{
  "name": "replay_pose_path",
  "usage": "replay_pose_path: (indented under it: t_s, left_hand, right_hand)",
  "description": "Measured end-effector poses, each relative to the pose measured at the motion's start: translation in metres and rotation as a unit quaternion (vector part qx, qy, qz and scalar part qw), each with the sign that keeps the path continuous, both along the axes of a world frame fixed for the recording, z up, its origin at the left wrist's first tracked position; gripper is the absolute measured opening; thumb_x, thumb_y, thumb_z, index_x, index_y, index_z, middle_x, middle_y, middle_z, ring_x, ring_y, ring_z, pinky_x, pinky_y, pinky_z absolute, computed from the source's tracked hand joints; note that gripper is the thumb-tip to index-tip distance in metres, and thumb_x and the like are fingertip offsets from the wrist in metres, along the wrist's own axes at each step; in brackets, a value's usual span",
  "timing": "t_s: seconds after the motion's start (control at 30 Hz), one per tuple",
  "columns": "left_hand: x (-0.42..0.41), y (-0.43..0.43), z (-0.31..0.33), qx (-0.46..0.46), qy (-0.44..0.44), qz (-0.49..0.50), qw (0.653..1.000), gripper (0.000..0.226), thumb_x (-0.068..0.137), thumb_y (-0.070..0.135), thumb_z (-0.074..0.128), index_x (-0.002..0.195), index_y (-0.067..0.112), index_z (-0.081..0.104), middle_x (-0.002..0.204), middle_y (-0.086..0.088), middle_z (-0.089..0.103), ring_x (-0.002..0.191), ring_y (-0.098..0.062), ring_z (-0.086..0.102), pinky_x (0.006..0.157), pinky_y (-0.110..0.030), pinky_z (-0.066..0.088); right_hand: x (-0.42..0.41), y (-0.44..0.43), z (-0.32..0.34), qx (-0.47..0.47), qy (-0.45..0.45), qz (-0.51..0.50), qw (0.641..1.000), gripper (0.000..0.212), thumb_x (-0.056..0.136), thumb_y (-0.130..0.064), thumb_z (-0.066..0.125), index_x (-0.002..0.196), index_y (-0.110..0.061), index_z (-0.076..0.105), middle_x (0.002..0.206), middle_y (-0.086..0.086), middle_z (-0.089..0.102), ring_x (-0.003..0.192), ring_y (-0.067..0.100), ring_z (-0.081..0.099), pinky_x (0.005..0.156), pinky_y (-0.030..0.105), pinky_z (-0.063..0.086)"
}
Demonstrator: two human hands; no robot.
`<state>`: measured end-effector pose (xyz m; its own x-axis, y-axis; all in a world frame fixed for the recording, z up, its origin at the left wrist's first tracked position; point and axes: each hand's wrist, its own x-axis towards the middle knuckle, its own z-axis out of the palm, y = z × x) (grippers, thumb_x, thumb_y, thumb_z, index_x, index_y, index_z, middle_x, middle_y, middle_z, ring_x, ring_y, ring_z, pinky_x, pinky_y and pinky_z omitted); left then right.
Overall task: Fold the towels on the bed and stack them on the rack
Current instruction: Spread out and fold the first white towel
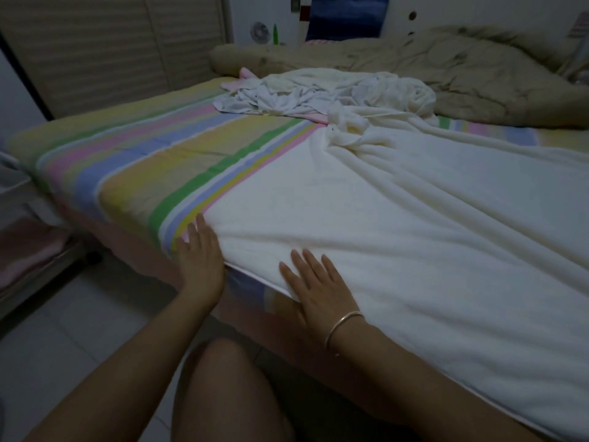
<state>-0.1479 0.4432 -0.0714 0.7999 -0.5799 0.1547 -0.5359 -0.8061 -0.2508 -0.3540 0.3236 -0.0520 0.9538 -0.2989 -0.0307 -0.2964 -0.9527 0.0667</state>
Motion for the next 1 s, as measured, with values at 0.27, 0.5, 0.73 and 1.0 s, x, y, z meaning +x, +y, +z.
replay_pose_path:
  t_s: [0.27, 0.5, 0.73, 1.0]
  left_hand:
    - [-0.153, -0.090, 0.042, -0.272, 0.046, -0.247, 0.929, 0.051, 0.089, 0.017, 0.038, 0.136, 0.004, 0.051, 0.147, -0.022, 0.041, 0.137, -0.035, 0.040, 0.111, -0.050, 0.030]
    - [-0.308, -0.173, 0.018, -0.103, 0.179, -0.344, 0.916, 0.074, 0.093, 0.055, -0.003, 0.155, 0.015, 0.005, 0.161, -0.016, -0.003, 0.149, -0.025, -0.007, 0.119, -0.048, -0.004]
    - [-0.410, -0.234, 0.015, -0.034, 0.208, -0.470, 0.857, 0.072, 0.098, 0.058, 0.016, 0.155, 0.018, -0.002, 0.159, -0.022, -0.009, 0.148, -0.031, -0.012, 0.119, -0.048, -0.004]
    - [-0.442, -0.322, 0.037, -0.202, 0.127, -0.478, 0.845, 0.032, 0.089, 0.027, 0.049, 0.114, 0.007, 0.055, 0.114, -0.018, 0.056, 0.105, -0.037, 0.053, 0.082, -0.043, 0.044]
  right_hand:
    - [-0.110, -0.050, 0.013, -0.016, -0.041, -0.097, 0.994, 0.079, 0.095, -0.056, -0.008, 0.139, -0.023, 0.049, 0.147, 0.008, 0.043, 0.136, 0.028, 0.041, 0.112, 0.048, 0.026]
    - [-0.300, -0.123, 0.012, 0.006, 0.002, -0.303, 0.953, 0.109, 0.054, -0.073, -0.043, 0.150, -0.034, -0.009, 0.159, -0.004, -0.015, 0.146, 0.014, -0.016, 0.118, 0.039, -0.011]
    - [-0.397, -0.131, 0.022, 0.044, -0.121, -0.324, 0.937, 0.073, 0.087, -0.056, 0.017, 0.142, -0.017, 0.043, 0.149, 0.010, 0.039, 0.139, 0.025, 0.034, 0.115, 0.037, 0.022]
    - [-0.484, -0.152, 0.019, -0.019, -0.386, -0.558, 0.734, 0.014, 0.088, -0.015, 0.058, 0.101, -0.011, 0.060, 0.103, 0.012, 0.057, 0.097, 0.032, 0.054, 0.086, 0.041, 0.043]
